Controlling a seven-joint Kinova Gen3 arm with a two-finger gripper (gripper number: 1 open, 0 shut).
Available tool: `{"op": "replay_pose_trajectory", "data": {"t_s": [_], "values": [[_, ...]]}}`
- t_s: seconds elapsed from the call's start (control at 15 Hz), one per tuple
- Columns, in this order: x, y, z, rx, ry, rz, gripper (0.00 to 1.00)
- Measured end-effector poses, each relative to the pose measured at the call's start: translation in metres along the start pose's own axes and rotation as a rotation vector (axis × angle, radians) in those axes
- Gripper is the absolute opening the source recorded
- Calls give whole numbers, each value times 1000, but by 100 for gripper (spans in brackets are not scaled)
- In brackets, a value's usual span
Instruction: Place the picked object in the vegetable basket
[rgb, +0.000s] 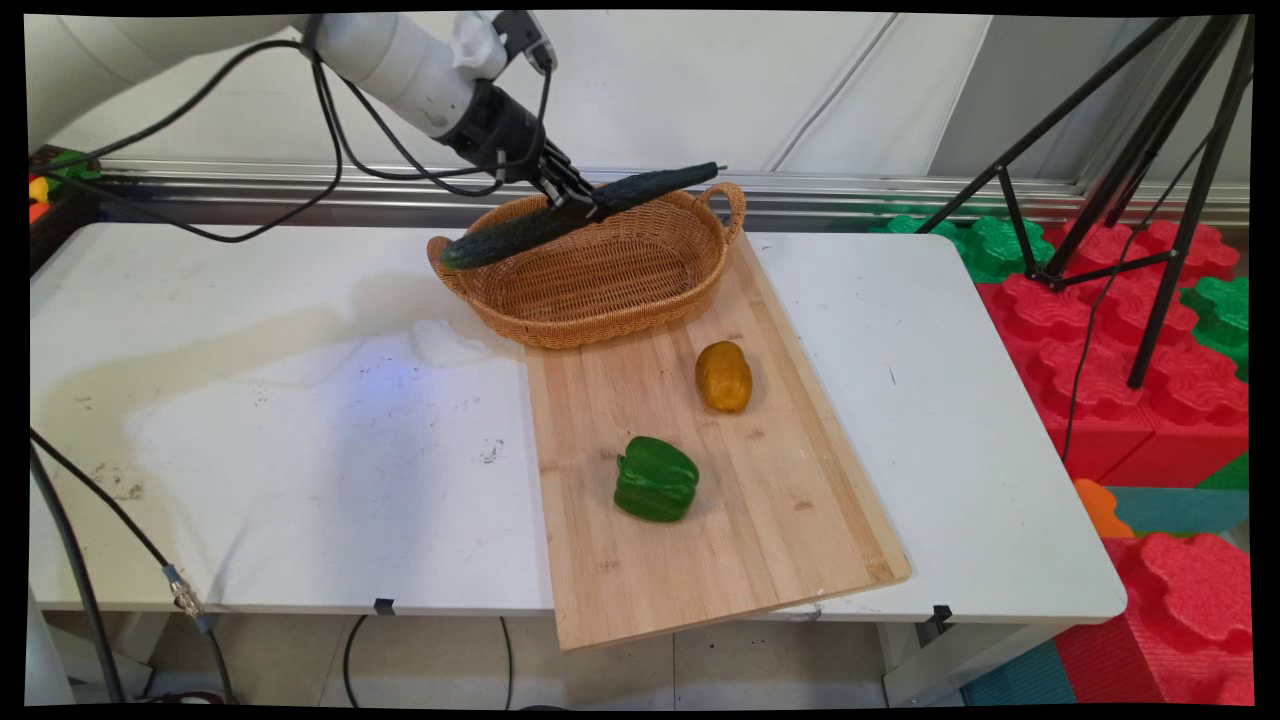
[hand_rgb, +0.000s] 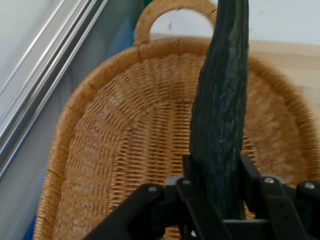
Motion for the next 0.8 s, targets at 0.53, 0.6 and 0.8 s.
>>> {"op": "replay_pose_trajectory", "data": {"t_s": [0.53, 0.6, 0.8], "values": [[-11, -29, 47, 34, -44, 2, 100], [-11, -31, 49, 37, -42, 5, 100], [-9, -35, 47, 44, -32, 13, 100]]}}
